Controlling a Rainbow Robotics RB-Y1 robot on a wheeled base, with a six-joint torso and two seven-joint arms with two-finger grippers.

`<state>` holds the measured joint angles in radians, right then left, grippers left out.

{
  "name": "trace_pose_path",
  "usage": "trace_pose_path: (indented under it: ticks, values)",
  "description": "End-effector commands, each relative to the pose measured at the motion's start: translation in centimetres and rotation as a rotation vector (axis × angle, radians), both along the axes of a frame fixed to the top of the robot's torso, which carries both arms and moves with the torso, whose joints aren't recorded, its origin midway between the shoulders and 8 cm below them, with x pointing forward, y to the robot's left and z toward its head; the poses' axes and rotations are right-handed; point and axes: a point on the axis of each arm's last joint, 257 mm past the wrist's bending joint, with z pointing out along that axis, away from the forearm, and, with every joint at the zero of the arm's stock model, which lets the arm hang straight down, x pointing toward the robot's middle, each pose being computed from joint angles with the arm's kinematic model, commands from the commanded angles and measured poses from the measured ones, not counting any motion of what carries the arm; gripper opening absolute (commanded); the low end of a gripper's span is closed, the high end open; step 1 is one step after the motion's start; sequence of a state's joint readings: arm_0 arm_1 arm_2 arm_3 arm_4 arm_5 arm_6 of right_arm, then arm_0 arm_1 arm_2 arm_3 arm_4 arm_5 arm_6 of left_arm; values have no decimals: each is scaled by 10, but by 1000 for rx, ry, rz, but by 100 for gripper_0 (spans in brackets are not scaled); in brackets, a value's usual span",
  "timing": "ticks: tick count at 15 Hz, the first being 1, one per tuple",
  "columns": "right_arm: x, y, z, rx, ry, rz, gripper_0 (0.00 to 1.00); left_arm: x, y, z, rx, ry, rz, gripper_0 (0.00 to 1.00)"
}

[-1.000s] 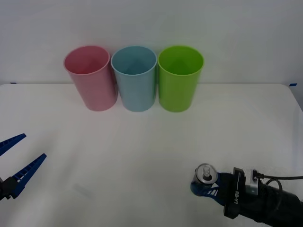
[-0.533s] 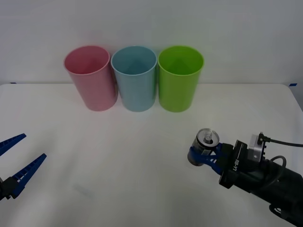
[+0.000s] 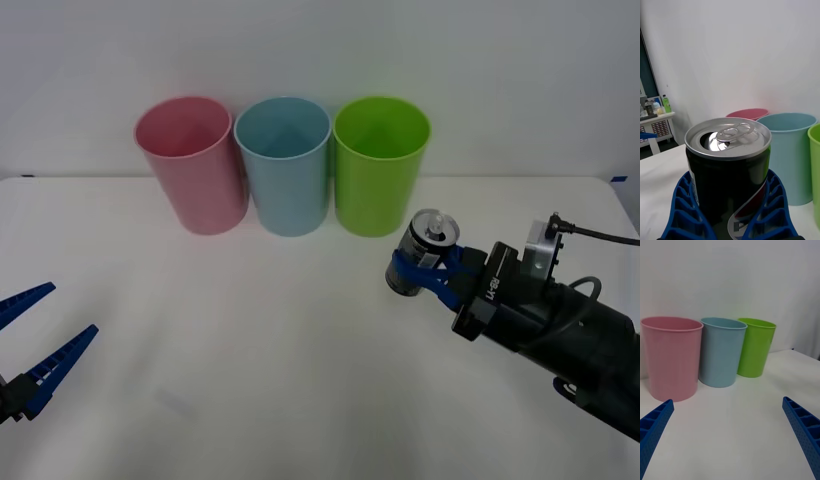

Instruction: Grasp the object on the table and drop it into the matching bin: aluminum can to the light blue bin, PET bottle to the pink bin.

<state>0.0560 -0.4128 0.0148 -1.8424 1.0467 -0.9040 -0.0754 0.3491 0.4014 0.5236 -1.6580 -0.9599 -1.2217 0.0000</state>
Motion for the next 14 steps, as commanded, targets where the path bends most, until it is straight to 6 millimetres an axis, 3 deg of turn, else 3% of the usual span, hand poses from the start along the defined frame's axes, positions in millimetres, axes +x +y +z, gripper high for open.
trace_pose_path:
  ticks: [1, 10, 14]
  values:
    - [22, 10, 19, 26, -14, -40, 0, 0, 0, 0, 0, 0, 0, 100]
    - [90, 57, 70, 82, -25, -181, 0, 0, 0, 0, 0, 0, 0, 100]
    - [121, 80, 81, 89, -25, -191, 0, 0, 0, 0, 0, 0, 0, 100]
